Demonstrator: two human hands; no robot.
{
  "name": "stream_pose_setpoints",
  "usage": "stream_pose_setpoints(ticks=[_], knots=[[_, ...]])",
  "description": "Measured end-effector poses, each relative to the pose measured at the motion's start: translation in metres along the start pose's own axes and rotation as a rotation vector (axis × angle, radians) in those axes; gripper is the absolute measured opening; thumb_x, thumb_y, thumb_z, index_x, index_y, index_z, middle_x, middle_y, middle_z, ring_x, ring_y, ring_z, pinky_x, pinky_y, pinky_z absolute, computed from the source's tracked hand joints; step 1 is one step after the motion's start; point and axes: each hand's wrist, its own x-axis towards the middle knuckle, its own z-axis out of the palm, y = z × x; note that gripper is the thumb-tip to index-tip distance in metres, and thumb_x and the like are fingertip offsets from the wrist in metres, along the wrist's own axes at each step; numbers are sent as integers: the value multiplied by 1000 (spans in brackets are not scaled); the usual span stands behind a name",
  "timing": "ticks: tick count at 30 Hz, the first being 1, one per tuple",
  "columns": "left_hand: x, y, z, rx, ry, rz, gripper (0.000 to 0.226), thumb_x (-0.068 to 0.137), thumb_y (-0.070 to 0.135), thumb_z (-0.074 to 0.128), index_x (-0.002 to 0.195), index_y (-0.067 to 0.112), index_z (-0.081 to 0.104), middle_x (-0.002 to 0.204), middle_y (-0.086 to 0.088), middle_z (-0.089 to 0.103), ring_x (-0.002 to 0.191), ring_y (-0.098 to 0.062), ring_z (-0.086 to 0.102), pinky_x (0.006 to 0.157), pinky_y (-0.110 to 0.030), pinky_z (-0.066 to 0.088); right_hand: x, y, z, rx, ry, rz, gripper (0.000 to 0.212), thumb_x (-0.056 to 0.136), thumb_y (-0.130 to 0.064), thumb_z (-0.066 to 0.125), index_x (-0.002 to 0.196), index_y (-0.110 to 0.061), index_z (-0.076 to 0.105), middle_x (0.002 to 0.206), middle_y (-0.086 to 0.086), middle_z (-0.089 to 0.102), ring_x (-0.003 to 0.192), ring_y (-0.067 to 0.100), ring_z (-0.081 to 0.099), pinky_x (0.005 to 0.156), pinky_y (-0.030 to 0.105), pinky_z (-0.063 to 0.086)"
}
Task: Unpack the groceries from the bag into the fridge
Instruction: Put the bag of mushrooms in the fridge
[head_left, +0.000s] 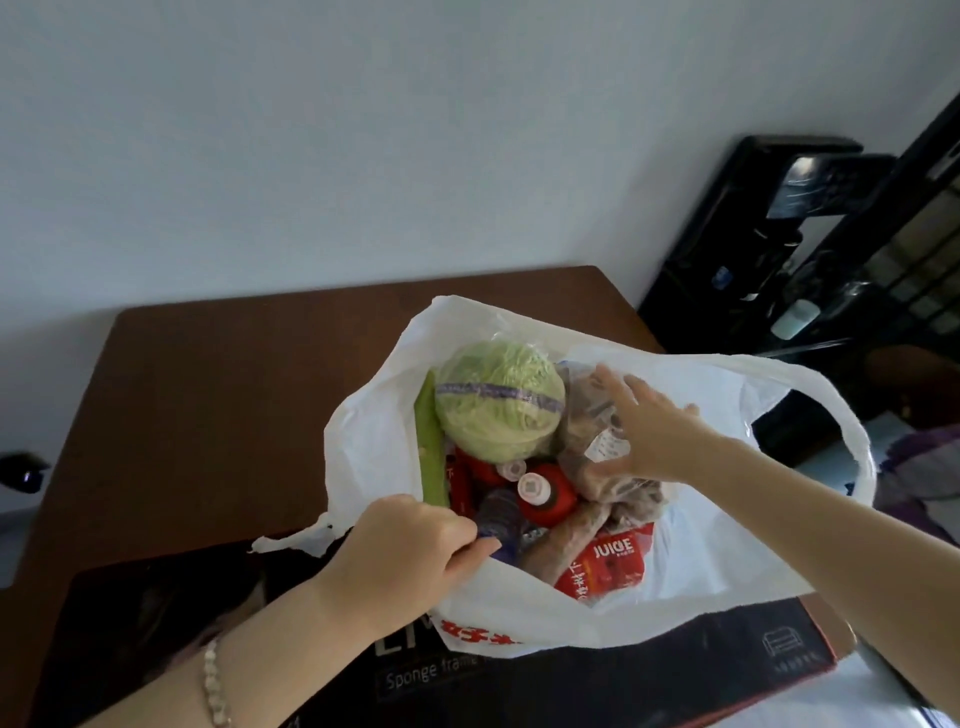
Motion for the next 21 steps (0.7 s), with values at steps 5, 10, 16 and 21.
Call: stream_pose_setpoints(ticks=[5, 10, 16, 21], knots=[[-2, 2, 5, -17, 19, -57, 46, 85, 39, 47, 44, 20, 35, 36, 4, 35, 31, -11, 34, 37, -15, 32, 0, 22, 15, 310, -78, 156, 75, 77, -60, 61, 135, -20, 36, 115, 5, 56, 102, 23, 56, 80, 27, 43], [4, 12, 8, 3, 19, -72, 48, 85, 38, 47, 43, 18, 35, 36, 4, 32, 31, -13, 32, 38, -16, 30, -7, 30, 25, 312, 74, 107, 21, 93, -34, 53, 95, -15, 62, 114, 3, 45, 95, 17, 48, 70, 23, 39], [4, 20, 13, 10, 16, -78, 44, 85, 39, 47, 51, 22, 24, 37, 3, 31, 33, -13, 27, 46, -15, 27, 3, 44, 27, 822, 130, 329, 25, 90, -34, 55, 94, -9, 58, 101, 15, 56, 97, 32, 52, 82, 35, 43], [-4, 23, 12, -17, 33, -135, 44, 85, 39, 46, 51, 23, 23, 37, 3, 30, 40, -8, 18, 39, -20, 32, 7, 41, 31, 897, 233, 375, 31, 86, -27, 62, 108, -14, 45, 77, -2, 48, 70, 16, 52, 65, 31, 45]])
